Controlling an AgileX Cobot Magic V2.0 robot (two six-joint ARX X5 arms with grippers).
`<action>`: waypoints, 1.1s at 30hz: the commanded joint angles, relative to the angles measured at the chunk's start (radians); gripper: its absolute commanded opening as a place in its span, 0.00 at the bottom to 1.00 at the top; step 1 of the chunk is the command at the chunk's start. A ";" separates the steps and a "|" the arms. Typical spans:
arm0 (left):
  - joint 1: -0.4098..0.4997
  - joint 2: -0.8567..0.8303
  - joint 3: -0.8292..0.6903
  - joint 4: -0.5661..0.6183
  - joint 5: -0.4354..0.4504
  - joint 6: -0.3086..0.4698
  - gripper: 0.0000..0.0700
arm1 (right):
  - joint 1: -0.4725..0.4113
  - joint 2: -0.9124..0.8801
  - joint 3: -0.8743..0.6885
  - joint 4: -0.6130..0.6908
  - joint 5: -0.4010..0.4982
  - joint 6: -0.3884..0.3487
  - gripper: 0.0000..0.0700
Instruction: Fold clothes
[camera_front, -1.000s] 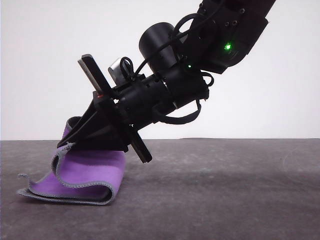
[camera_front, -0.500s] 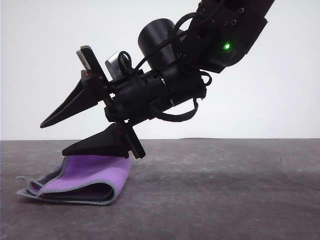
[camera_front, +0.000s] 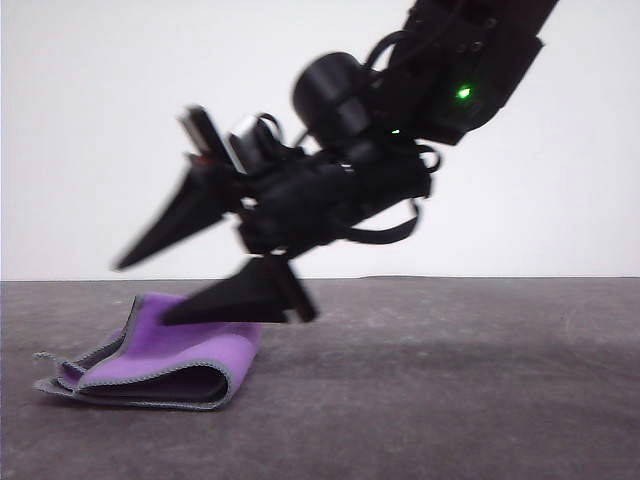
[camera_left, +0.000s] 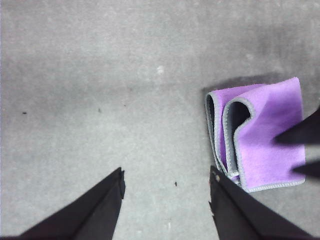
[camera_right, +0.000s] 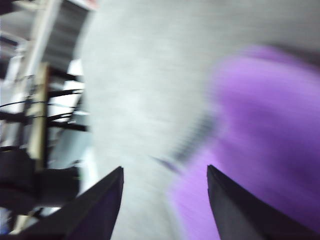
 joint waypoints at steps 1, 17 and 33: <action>0.001 0.008 0.008 0.013 0.000 -0.006 0.46 | -0.029 -0.040 0.019 -0.071 0.029 -0.130 0.48; 0.004 0.009 0.008 0.131 0.000 -0.002 0.46 | -0.422 -0.513 -0.006 -0.704 0.514 -0.516 0.48; 0.003 0.010 0.008 0.120 -0.001 -0.006 0.01 | -0.636 -0.693 -0.116 -0.736 0.518 -0.557 0.00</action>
